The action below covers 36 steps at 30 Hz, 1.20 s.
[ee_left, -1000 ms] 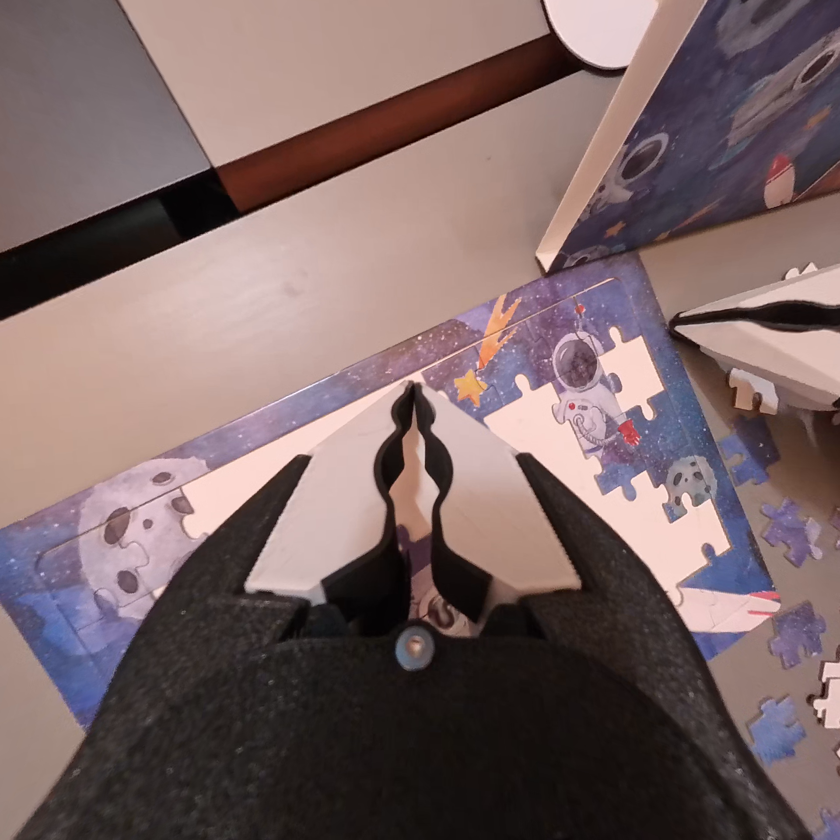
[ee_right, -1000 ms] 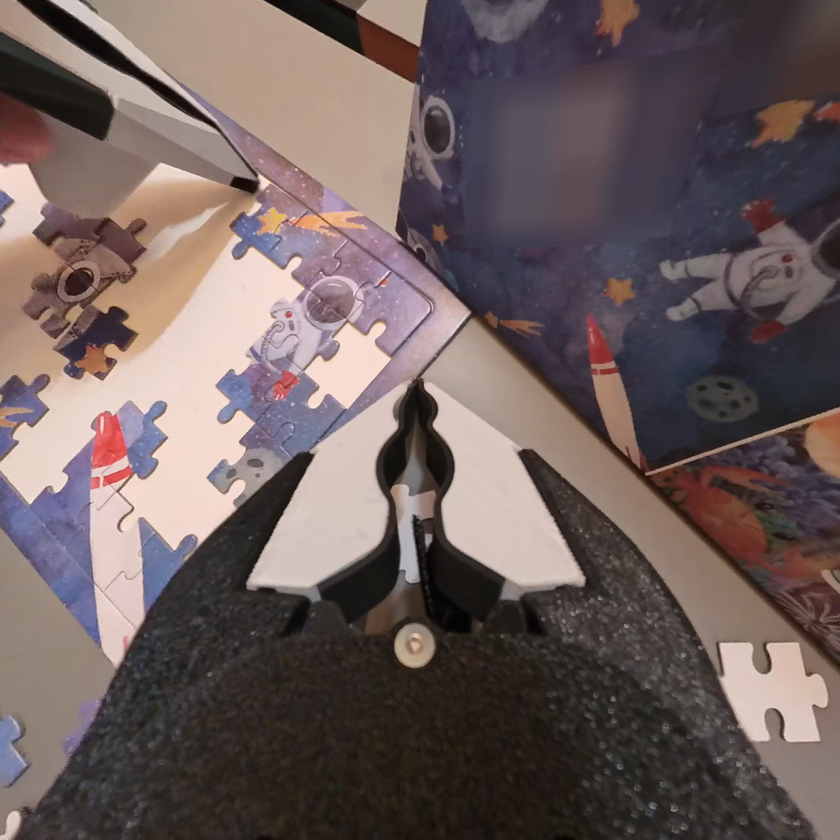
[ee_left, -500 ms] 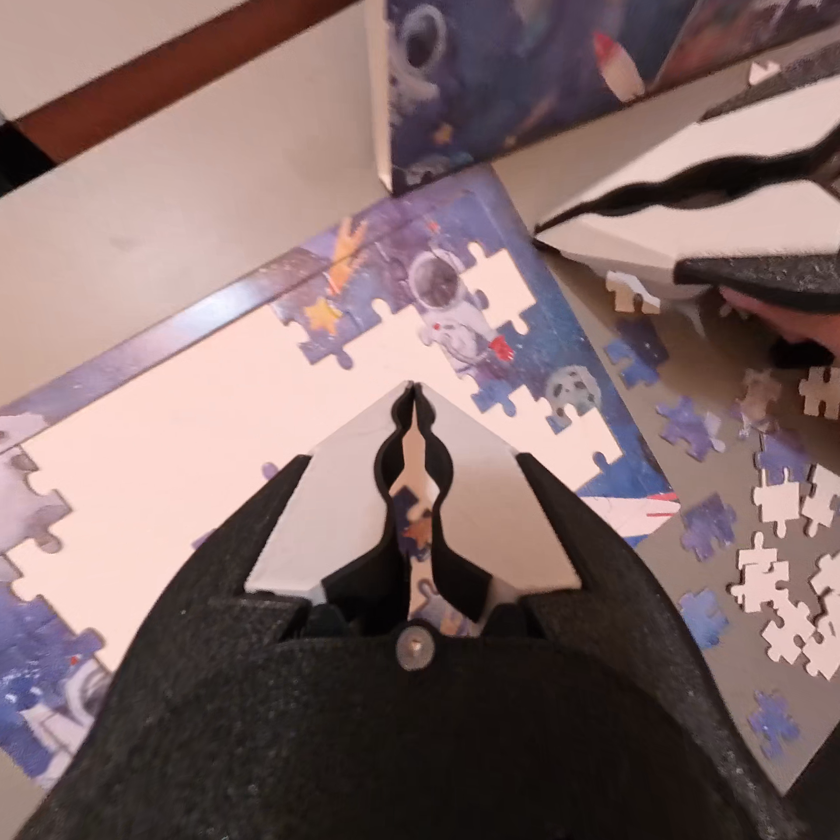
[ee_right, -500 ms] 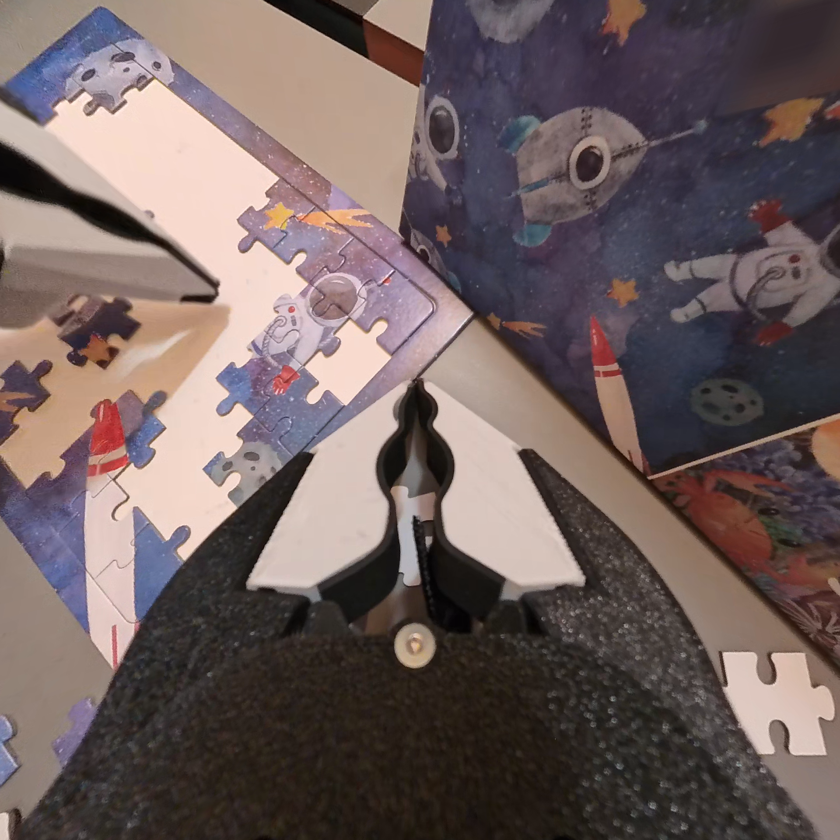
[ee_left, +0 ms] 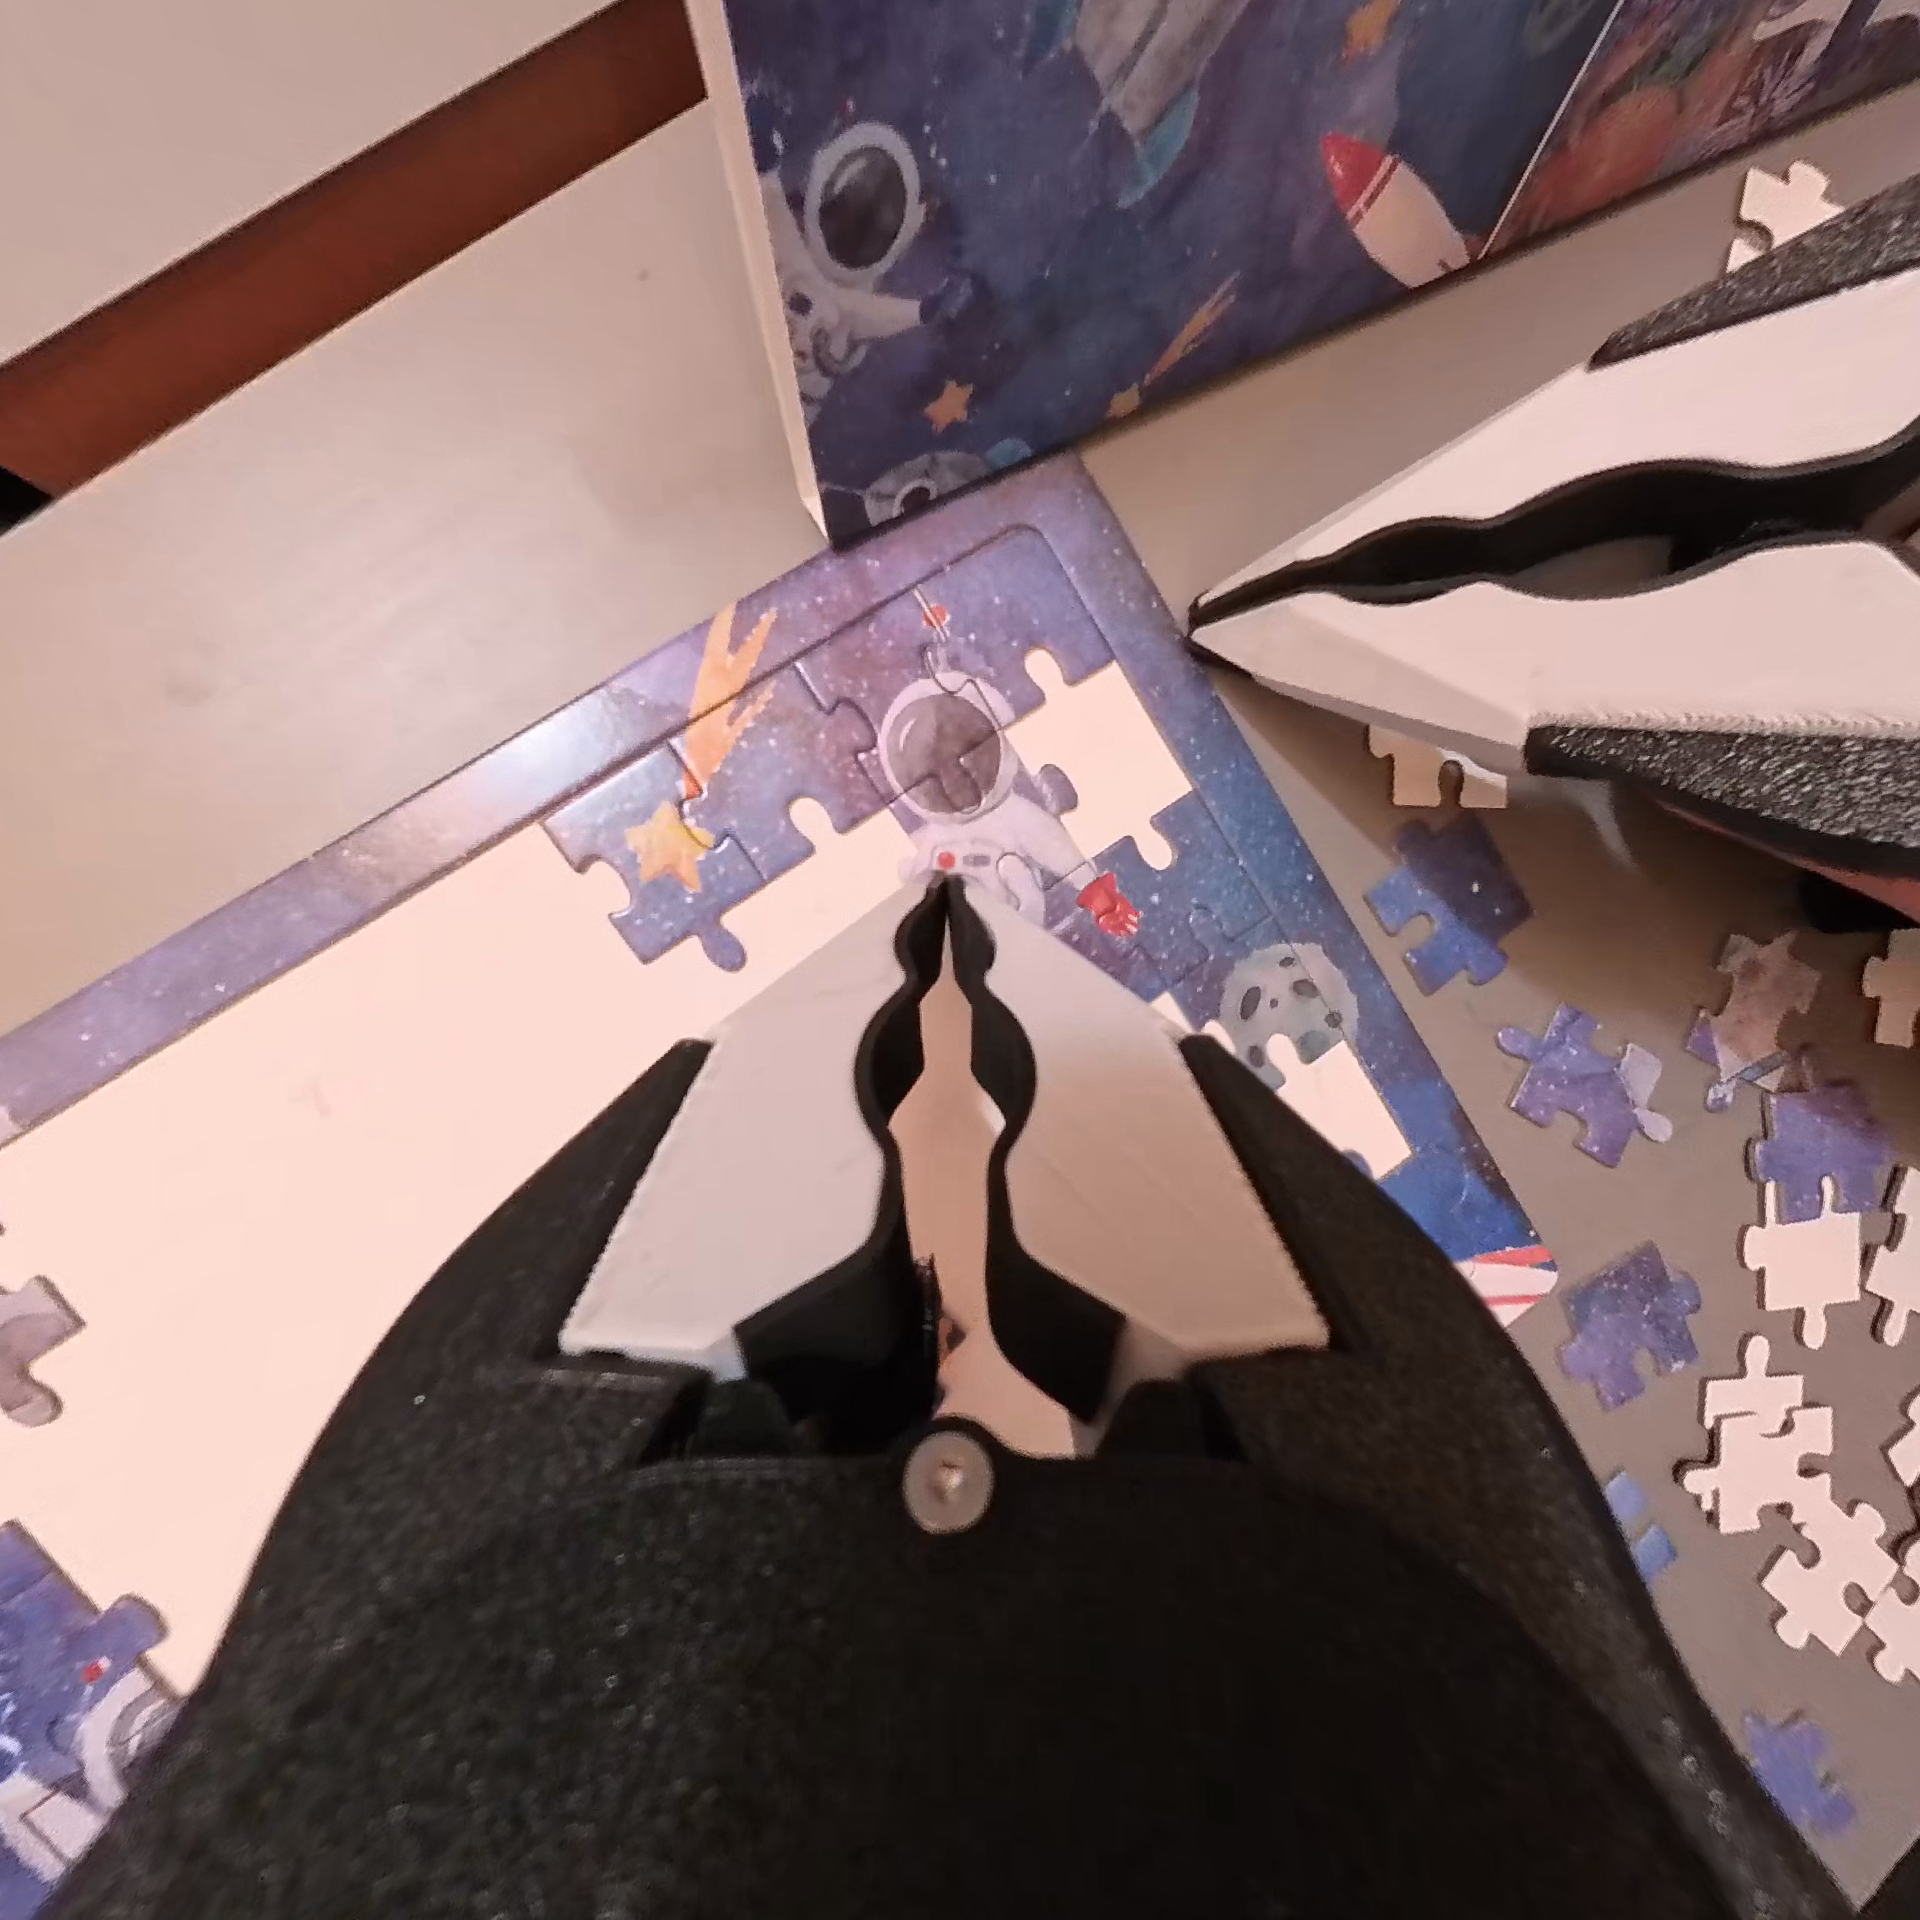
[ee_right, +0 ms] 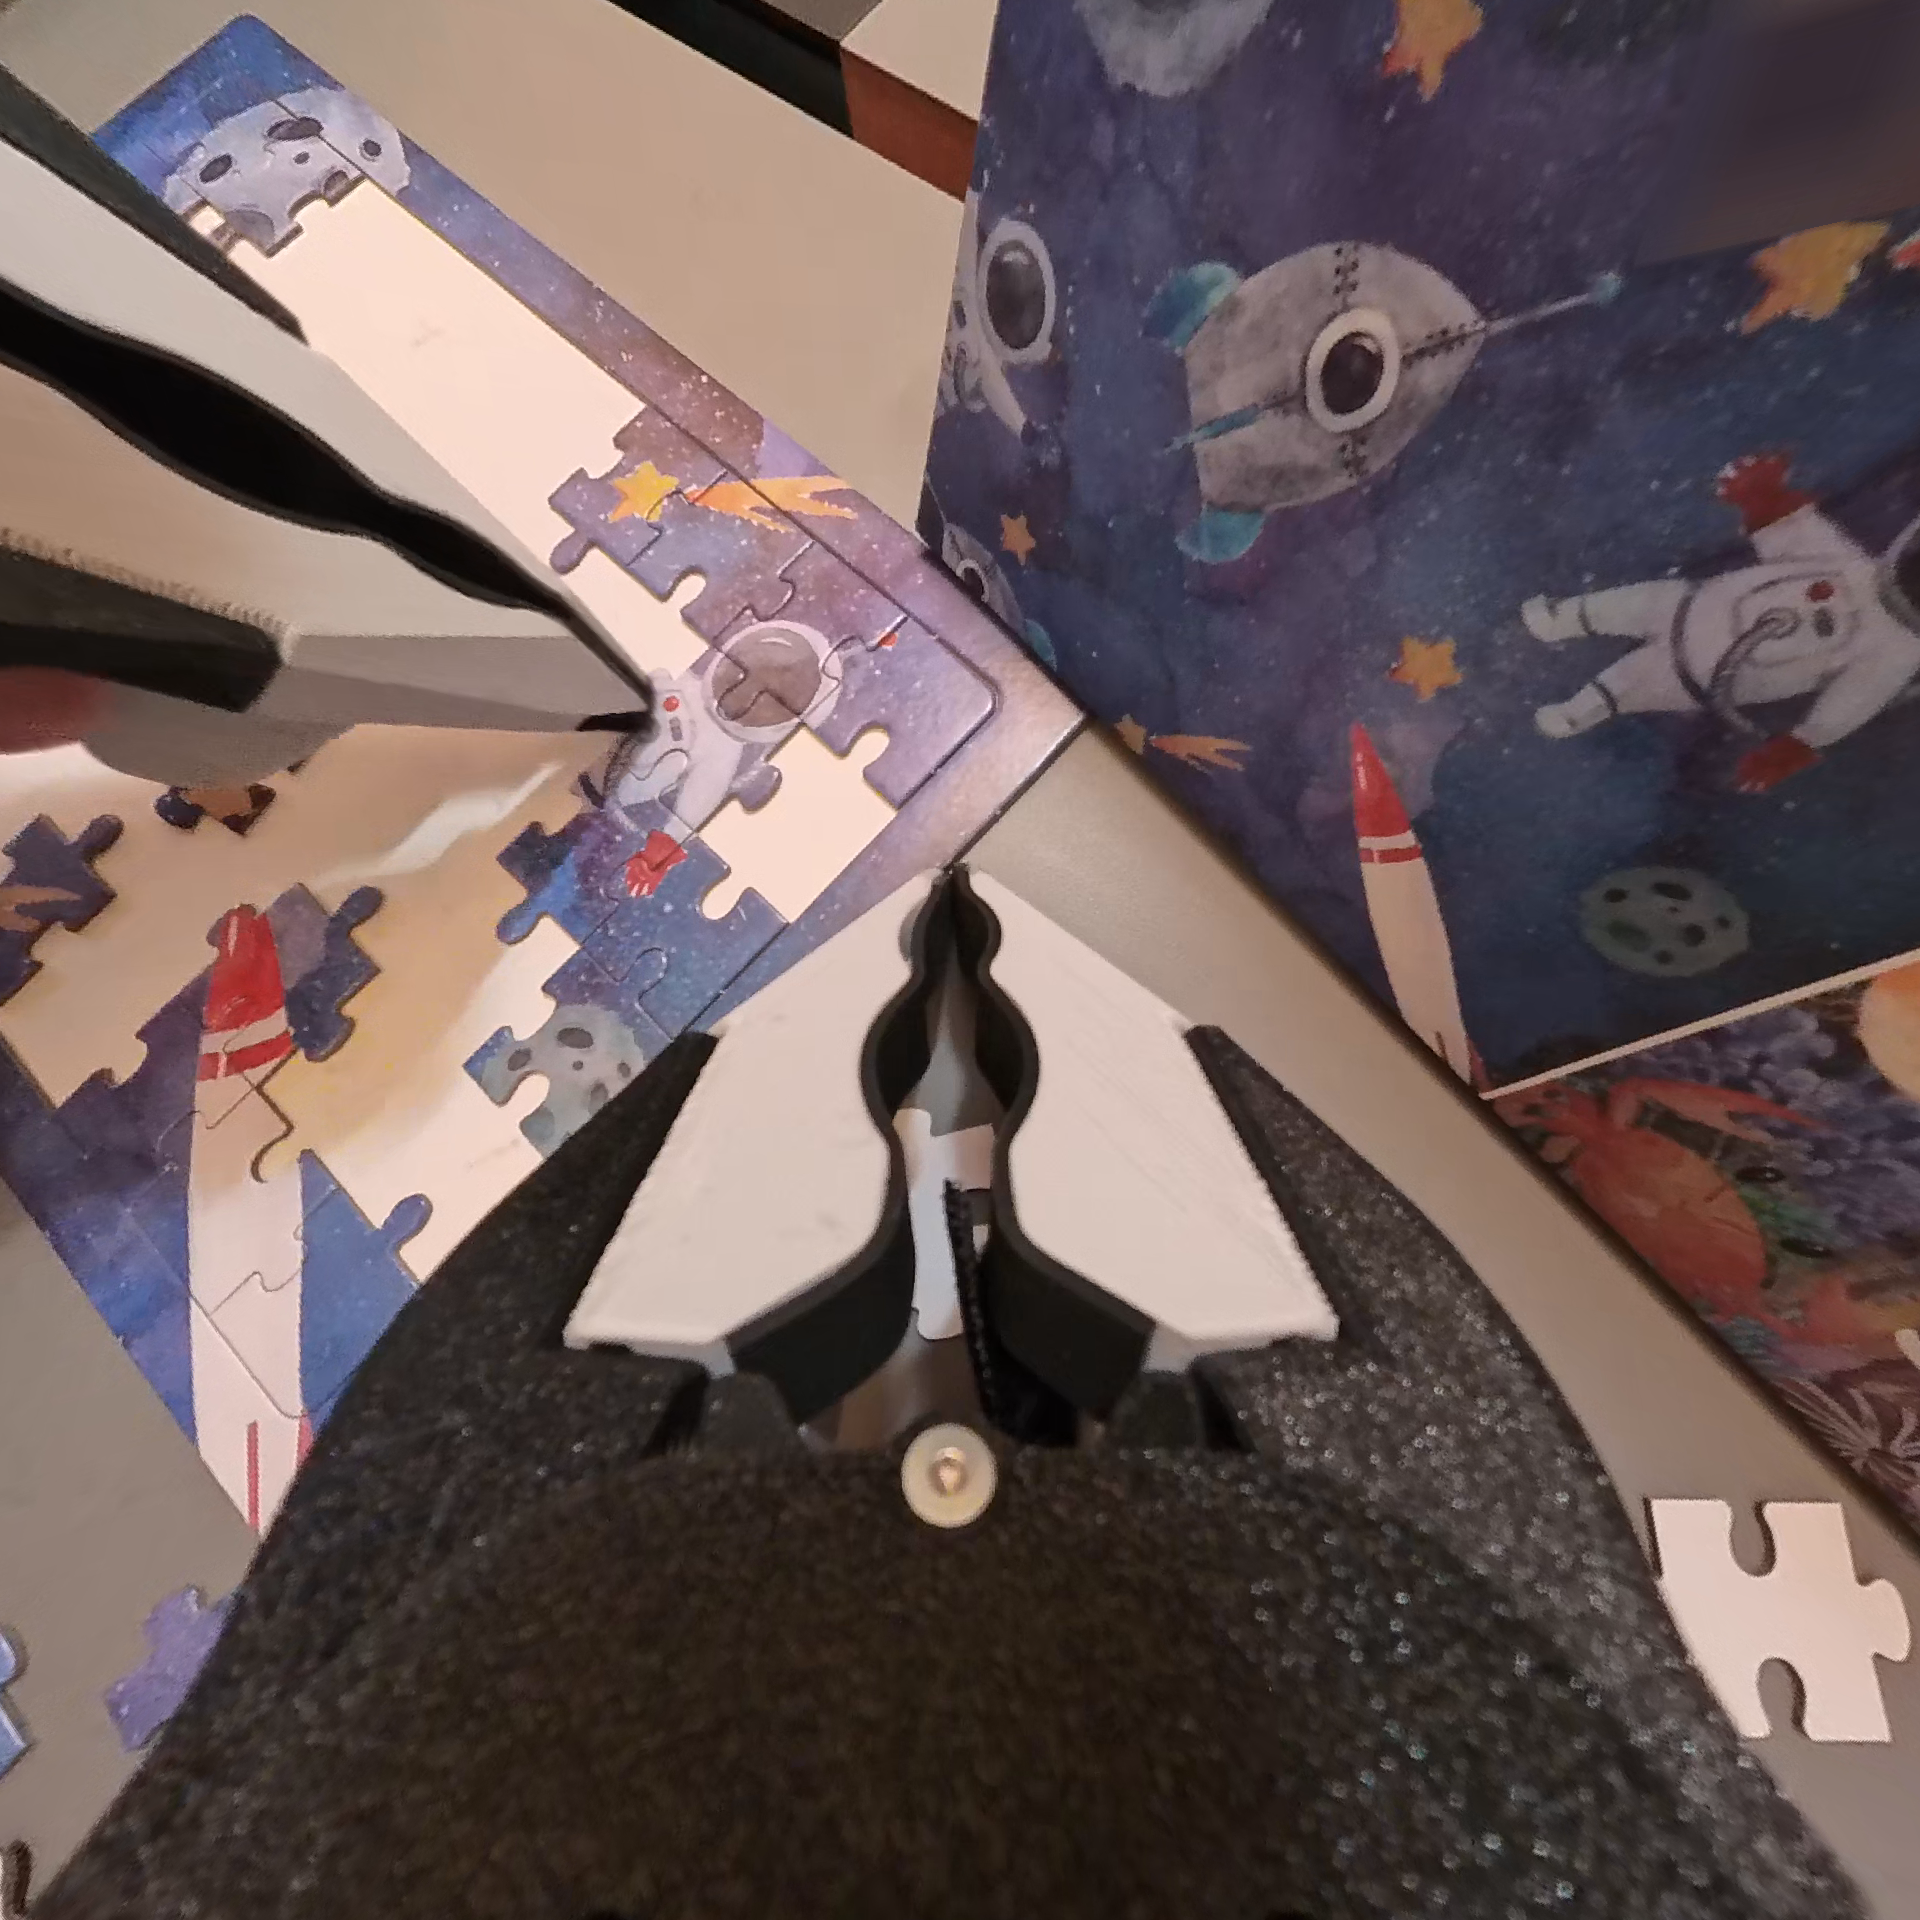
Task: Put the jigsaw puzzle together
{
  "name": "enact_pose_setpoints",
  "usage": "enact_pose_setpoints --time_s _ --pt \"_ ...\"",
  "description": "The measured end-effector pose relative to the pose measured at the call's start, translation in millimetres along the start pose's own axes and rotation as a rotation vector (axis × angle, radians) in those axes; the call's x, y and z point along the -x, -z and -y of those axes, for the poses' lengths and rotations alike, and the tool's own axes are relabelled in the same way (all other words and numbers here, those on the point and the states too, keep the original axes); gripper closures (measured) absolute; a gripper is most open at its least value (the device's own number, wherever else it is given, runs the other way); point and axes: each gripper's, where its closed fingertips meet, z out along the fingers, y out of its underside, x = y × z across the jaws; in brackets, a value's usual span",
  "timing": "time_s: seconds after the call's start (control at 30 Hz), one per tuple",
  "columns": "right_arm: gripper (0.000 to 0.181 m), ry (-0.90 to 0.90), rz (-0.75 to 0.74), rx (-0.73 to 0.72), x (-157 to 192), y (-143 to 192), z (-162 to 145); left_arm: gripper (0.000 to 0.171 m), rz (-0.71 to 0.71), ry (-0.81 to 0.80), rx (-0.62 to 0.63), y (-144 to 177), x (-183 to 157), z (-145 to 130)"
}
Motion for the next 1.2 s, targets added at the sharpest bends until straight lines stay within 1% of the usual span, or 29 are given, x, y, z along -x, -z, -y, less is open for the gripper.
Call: enact_pose_setpoints --time_s 0.13,0.27,0.4,0.5,0.57,0.67,0.8,0.9,0.97,1.03,1.07,1.13,1.2 --pt "0.181 0.003 -0.001 -0.001 -1 0 0 0.171 0.015 -0.02 0.002 1 -2 4" --pt "0.181 -0.008 0.009 -0.004 -1 0 0 0.171 0.019 -0.053 -0.051 0 -7 26" --pt "0.181 -0.007 0.008 -0.004 -1 0 0 0.171 0.017 -0.074 -0.066 -14 -14 44" --pt "0.181 -0.007 0.009 -0.005 0 0 0 0.171 0.024 -0.084 -0.04 -29 -15 46" --pt "0.181 -0.008 0.009 -0.005 0 0 0 0.171 0.026 -0.077 -0.057 -34 -16 49" --pt "0.181 -0.007 0.009 -0.006 0 0 0 0.171 0.022 -0.075 -0.053 -33 -19 50" --pt "0.181 -0.011 0.015 -0.009 0 0 0 0.171 0.03 -0.064 -0.078 -22 -18 50" --pt "0.181 -0.017 0.02 -0.009 0 0 0 0.171 0.031 -0.052 -0.053 -28 -14 43" --pt "0.181 -0.015 0.017 -0.01 1 0 0 0.171 0.03 -0.044 -0.069 -31 -13 46" --pt "0.181 -0.012 0.016 -0.012 1 0 0 0.171 0.044 -0.018 -0.072 -24 -9 49" --pt "0.181 -0.01 0.017 -0.013 1 0 0 0.171 0.049 -0.001 -0.107 -16 -7 54" --pt "0.181 -0.015 0.023 -0.014 1 0 0 0.171 0.03 0.026 -0.16 7 -6 58" --pt "0.181 0.011 0.022 -0.001 0 3 2 0.168 0.017 0.029 -0.189 34 -8 53"
